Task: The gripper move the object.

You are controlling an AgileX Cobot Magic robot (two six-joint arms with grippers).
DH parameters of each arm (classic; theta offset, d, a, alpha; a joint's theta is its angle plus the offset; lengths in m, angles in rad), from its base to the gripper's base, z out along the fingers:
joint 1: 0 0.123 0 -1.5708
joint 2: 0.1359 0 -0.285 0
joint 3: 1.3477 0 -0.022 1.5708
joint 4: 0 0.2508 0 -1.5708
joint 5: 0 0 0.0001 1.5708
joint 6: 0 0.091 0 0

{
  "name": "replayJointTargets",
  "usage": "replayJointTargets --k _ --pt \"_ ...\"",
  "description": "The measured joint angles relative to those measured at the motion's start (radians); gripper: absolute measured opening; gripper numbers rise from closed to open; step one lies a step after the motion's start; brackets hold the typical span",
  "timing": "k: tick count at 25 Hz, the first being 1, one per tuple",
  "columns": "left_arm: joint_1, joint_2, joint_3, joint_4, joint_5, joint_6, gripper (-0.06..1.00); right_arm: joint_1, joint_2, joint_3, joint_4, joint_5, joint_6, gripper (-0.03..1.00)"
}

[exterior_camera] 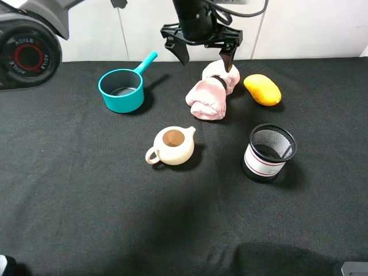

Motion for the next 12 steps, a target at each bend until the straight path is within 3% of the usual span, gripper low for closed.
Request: replayJointTargets --k 8,12 --pt "0.02 -0.033 0.0 0.041 0.0 0.0 0.96 0.0 0.0 0.0 0.002 0.0 0.0 0.69" --pt "0.064 -0.086 0.064 0.044 0.0 0.003 0.96 0.0 0.0 0.0 0.002 0.0 0.0 0.69"
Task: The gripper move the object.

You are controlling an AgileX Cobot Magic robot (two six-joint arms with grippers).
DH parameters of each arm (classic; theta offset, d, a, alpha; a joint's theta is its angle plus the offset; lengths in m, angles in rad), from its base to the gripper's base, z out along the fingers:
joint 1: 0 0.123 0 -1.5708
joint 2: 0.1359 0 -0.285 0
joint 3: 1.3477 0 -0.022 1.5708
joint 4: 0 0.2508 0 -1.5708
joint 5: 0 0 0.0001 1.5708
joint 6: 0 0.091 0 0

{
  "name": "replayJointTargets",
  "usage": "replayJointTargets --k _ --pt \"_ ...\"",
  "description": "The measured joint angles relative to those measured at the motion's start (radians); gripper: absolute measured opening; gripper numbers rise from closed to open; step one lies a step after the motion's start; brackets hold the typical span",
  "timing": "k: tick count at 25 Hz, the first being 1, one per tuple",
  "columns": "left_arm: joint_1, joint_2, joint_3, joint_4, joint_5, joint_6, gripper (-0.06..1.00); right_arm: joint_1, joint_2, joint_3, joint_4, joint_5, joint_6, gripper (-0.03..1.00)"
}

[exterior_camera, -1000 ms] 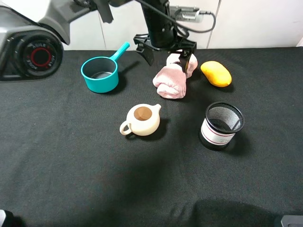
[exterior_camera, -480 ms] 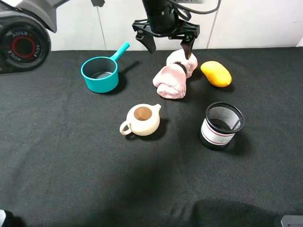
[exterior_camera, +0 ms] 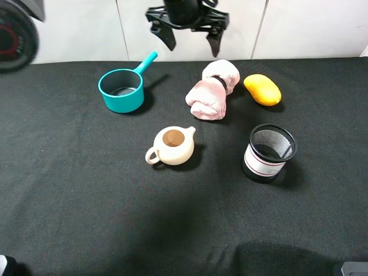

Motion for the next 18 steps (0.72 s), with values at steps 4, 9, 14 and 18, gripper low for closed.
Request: replayJointTargets --k 4,9,14,18 --pt "0.058 -0.083 0.139 0.019 0.0 0.021 0.96 0.0 0.0 0.0 0.0 0.0 0.0 0.69" --pt "0.122 -0.214 0.332 0.086 -0.001 0.034 0.96 0.0 0.0 0.0 0.001 0.0 0.0 0.69" --pt "0.198 -0.358 0.532 0.116 -0.003 0.037 0.96 0.0 0.0 0.0 0.001 0.0 0.0 0.69" --pt "0.27 -0.484 0.718 0.122 -0.003 0.044 0.96 0.0 0.0 0.0 0.001 0.0 0.0 0.69"
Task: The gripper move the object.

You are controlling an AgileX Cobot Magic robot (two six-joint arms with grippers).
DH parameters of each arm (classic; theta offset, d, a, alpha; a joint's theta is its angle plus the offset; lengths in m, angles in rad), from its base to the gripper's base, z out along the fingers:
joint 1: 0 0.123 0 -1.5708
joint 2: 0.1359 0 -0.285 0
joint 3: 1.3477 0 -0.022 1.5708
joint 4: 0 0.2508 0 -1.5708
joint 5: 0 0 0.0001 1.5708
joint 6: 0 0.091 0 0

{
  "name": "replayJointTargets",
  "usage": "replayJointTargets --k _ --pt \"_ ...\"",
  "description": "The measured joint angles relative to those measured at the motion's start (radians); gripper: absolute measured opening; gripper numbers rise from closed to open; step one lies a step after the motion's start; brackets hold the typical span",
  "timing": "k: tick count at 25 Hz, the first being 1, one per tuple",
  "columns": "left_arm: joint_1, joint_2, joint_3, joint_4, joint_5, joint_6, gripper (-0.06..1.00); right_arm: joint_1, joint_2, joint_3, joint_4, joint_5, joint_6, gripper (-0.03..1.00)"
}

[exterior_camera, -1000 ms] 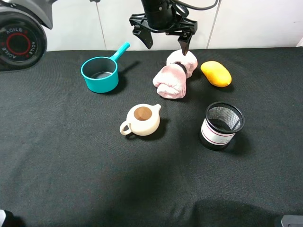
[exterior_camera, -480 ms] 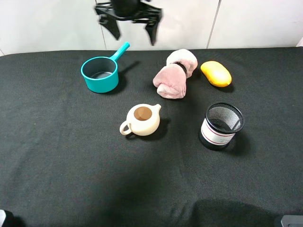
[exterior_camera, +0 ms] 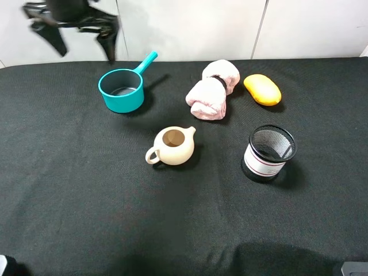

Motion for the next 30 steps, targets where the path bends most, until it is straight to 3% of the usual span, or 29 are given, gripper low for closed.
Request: replayJointTargets --k 6,15,24,30 --pt "0.093 -0.219 0.258 0.053 0.0 0.0 0.96 0.0 0.0 0.0 0.0 0.0 0.0 0.69" --pt "0.219 -0.609 0.601 0.064 0.0 -0.011 0.96 0.0 0.0 0.0 0.0 0.0 0.0 0.69" --pt "0.301 -1.026 0.896 0.064 0.002 -0.052 0.96 0.0 0.0 0.0 0.0 0.0 0.0 0.69" --pt "0.311 -1.296 1.031 0.064 0.004 -0.056 0.96 0.0 0.0 0.0 0.0 0.0 0.0 0.69"
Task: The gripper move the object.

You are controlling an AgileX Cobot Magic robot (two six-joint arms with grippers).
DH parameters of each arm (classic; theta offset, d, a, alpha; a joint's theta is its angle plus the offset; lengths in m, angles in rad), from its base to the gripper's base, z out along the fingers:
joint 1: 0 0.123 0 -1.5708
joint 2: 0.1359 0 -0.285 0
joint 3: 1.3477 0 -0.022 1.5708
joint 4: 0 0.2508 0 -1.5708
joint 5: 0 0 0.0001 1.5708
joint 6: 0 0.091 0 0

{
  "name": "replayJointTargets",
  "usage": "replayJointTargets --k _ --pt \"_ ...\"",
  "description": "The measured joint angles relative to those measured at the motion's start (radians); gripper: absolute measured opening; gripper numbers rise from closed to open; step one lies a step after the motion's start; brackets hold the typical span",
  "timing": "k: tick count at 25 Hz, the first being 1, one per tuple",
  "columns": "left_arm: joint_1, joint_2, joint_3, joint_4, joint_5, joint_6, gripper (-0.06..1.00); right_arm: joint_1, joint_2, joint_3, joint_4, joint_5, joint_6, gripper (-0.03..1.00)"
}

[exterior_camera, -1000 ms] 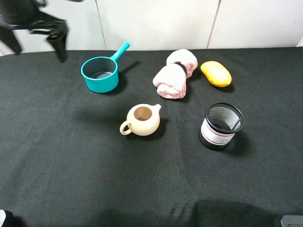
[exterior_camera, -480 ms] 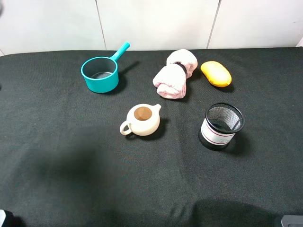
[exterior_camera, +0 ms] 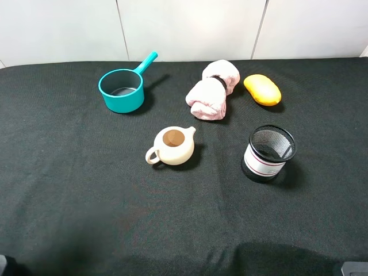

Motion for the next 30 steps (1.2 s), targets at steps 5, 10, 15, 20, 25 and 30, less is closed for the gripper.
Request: replayJointTargets --k 5,10,15,20,25,30 --pt "0.0 -0.181 0.051 0.001 0.001 -0.017 0.96 0.0 0.0 0.0 0.0 0.0 0.0 0.69" --pt "0.0 -0.302 0.053 0.006 0.002 -0.021 0.96 0.0 0.0 0.0 0.0 0.0 0.0 0.69" --pt "0.0 -0.375 0.053 0.021 0.002 -0.029 0.96 0.0 0.0 0.0 0.0 0.0 0.0 0.69" --pt "0.0 -0.437 0.062 0.053 0.0 -0.035 0.96 0.0 0.0 0.0 0.0 0.0 0.0 0.69" --pt "0.0 -0.468 0.076 0.059 -0.024 -0.035 0.96 0.0 0.0 0.0 0.0 0.0 0.0 0.69" --pt "-0.016 -0.475 0.102 0.06 -0.089 -0.037 0.96 0.0 0.0 0.0 0.0 0.0 0.0 0.69"
